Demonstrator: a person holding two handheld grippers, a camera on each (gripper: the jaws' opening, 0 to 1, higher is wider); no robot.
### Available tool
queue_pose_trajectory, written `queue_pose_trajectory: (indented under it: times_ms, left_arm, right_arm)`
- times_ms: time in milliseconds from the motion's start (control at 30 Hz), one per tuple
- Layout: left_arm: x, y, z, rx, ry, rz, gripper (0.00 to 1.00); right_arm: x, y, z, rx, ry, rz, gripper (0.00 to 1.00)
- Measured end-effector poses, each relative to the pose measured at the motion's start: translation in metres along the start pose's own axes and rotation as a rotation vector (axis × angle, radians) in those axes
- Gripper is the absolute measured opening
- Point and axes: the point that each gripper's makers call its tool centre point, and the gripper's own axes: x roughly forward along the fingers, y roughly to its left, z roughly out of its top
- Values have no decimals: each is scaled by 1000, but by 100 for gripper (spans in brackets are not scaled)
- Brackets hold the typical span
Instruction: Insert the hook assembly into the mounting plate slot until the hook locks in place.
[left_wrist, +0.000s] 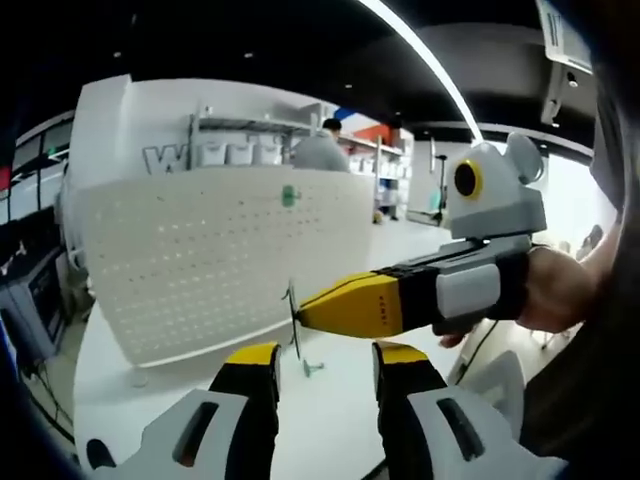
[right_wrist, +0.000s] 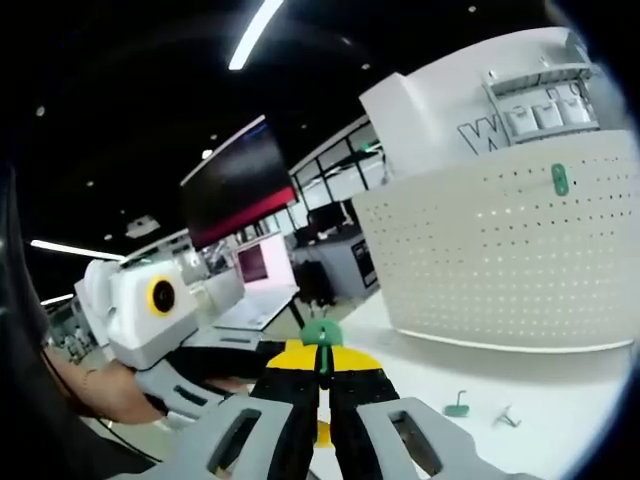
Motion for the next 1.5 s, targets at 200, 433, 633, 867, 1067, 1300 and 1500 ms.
queue_pose_trajectory:
  times_ms: [200,433,633,867,1067,1300,1500]
  left_arm:
    - [3,-4,-3,-11,14,-26,62]
    - [5,-10,-5,-39,13,-56,84]
    - [6,-19,-4,-59,1,-86,97]
    - [1,-22,2,-92,-29,-107,100]
    - [-2,-18,6,-101,-40,-93,100]
    - [-4,-17,8,-104,-50,-100,100]
    - [-8,-9,9,-123,-63,-82,100]
  right_arm:
    - [-4,-6,-2,-6,9,-25,0]
    - [-11,-13,-4,-27,6,-65,0]
    - [-15,-20,-9,-75,19,-99,0]
    - [-15,-25,-12,-103,24,-129,0]
    - [-12,-31,-12,-119,22,-149,0]
    - [-11,-43,-2,-132,1,-177,0]
    - [-13,-67,4,-156,-10,-226,0]
